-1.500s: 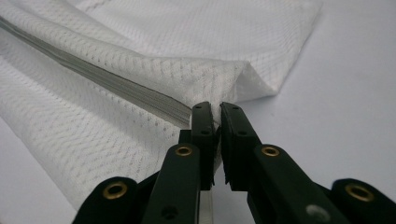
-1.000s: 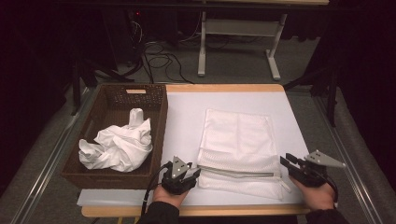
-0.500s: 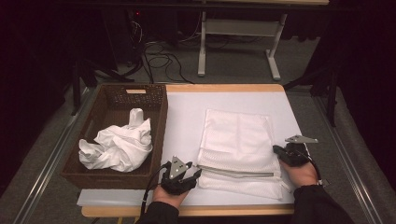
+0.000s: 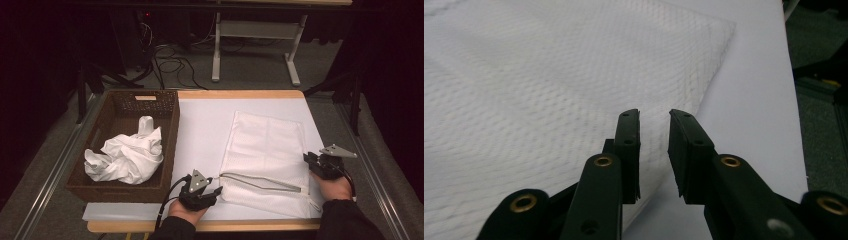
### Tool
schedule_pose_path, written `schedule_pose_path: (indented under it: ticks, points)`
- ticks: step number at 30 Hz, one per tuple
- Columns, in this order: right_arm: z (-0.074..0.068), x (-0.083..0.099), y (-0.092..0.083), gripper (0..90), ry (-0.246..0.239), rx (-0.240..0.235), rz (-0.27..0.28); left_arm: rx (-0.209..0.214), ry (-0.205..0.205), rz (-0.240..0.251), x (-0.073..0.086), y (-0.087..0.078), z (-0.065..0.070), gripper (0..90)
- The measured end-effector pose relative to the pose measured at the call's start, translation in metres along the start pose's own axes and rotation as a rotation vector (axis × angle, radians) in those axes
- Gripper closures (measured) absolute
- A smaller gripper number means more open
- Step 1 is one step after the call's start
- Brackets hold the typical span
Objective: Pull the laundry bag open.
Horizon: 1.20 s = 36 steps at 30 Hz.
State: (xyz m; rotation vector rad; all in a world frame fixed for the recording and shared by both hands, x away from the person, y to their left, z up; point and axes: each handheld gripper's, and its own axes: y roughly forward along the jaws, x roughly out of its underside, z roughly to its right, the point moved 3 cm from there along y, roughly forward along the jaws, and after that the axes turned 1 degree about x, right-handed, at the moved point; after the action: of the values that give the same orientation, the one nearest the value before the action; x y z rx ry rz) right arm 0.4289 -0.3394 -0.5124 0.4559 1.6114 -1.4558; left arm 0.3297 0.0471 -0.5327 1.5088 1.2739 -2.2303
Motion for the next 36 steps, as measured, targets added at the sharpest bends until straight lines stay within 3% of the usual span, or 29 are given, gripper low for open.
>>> schedule_pose_path:
  ticks: [3, 5, 7, 10, 13, 18, 21, 26, 31, 35, 36]
  points:
    - [-0.01, 0.002, -0.014, 75.8, -0.001, -0.028, 0.037, 0.031, 0.018, -0.033, 0.001, 0.006, 0.008, 52.9]
    - [-0.016, 0.004, -0.025, 76.3, -0.005, -0.04, 0.057, 0.028, 0.029, -0.064, 0.003, 0.01, 0.011, 58.2]
    - [-0.022, 0.005, -0.035, 76.4, -0.009, -0.049, 0.076, 0.022, 0.036, -0.097, 0.004, 0.013, 0.012, 69.0]
    - [-0.029, 0.009, -0.048, 76.4, -0.015, -0.064, 0.095, -0.004, 0.037, -0.108, 0.005, 0.012, 0.011, 87.8]
    - [-0.035, 0.014, -0.056, 76.5, -0.014, -0.082, 0.099, -0.045, 0.042, -0.113, 0.005, 0.007, 0.006, 89.4]
    - [-0.044, 0.019, -0.068, 75.1, -0.016, -0.107, 0.113, -0.084, 0.004, -0.084, 0.007, -0.006, -0.01, 89.1]
    - [-0.048, 0.02, -0.071, 68.7, -0.022, -0.121, 0.121, -0.086, -0.024, -0.04, 0.005, -0.01, -0.013, 82.5]
    - [-0.056, 0.021, -0.076, 51.7, -0.031, -0.142, 0.135, -0.119, 0.015, 0.034, -0.001, -0.015, -0.009, 57.3]
    - [-0.064, 0.021, -0.078, 36.0, -0.034, -0.188, 0.145, -0.161, 0.052, 0.109, -0.009, -0.022, -0.004, 42.5]
    - [-0.07, 0.02, -0.079, 21.8, -0.034, -0.206, 0.155, -0.178, 0.066, 0.133, -0.013, -0.027, -0.003, 32.8]
    - [-0.07, 0.02, -0.079, 21.8, -0.034, -0.206, 0.155, -0.178, 0.064, 0.141, -0.015, -0.029, -0.003, 32.8]
